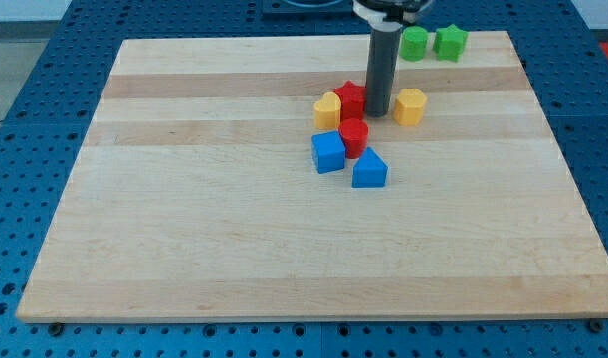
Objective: Push the yellow hexagon towards green circle
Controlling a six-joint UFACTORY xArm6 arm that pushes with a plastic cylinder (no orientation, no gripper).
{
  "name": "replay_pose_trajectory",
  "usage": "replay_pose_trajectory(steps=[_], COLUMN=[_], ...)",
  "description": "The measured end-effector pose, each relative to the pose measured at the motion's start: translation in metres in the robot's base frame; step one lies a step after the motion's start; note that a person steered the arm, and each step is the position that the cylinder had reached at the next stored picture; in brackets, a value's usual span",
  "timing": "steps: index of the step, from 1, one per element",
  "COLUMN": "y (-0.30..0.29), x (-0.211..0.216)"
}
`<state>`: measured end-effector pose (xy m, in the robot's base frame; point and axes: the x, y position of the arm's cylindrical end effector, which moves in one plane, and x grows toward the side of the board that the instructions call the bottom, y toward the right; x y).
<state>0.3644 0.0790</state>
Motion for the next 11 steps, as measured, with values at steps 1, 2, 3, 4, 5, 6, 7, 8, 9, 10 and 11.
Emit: replay_pose_trajectory(steps=[1, 2, 3, 4, 5, 6, 7, 8, 9, 10, 11], y=[0.015, 0.061, 0.116, 0.132, 0.130, 0.093, 0.075, 0.094, 0.134, 0.136, 0.106], x=[0.026, 0.004, -0.044, -0.044, -0.002, 0.018, -0.005, -0.046, -0.057, -0.034, 0.000])
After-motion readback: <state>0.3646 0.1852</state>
